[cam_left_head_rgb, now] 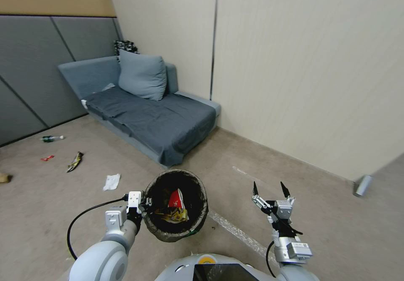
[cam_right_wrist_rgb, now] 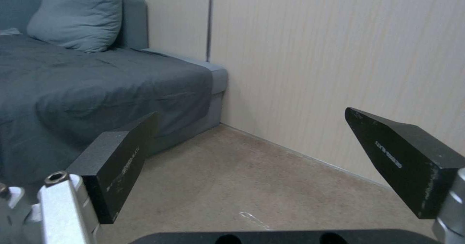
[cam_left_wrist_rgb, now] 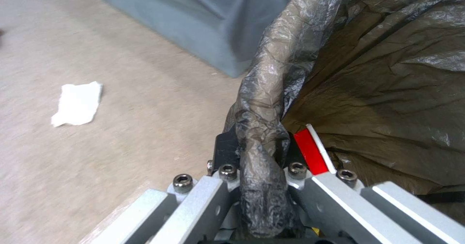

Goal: Pick up the trash bin, then pick up the garbage from the floor and place it into the trash bin.

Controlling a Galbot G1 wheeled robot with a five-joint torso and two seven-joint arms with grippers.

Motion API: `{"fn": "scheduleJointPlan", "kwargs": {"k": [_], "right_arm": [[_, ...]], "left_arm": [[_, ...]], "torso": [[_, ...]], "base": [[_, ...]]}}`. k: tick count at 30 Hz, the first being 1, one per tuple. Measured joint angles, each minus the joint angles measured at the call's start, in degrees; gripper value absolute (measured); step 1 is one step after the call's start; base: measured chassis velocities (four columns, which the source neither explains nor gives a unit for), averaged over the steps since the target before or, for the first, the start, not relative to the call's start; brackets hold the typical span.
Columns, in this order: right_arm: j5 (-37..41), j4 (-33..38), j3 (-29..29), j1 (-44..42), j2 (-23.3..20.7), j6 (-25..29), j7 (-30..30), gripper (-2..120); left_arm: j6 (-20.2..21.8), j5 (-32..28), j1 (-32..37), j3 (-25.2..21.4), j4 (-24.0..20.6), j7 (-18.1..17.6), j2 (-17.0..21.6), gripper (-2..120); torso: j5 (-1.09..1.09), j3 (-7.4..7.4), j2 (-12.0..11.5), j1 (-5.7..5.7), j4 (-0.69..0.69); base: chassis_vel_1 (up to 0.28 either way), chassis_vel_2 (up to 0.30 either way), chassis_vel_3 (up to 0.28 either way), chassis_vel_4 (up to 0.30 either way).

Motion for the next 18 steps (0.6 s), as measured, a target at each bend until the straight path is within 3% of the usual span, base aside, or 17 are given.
{"fn": "scheduleJointPlan", "kwargs": {"k": [18], "right_arm": [[-0.4,-0.6,-0.2,0.3,0.8,-0.1,0.5,100]], "left_arm": [[0.0,-0.2,-0.5,0.1,0.0,0.0,-0.2,2]], "torso": [[0.00,0.00,0.0,0.00,0.00]], "base": [[0.074,0.073,0.070,0.065]]}}
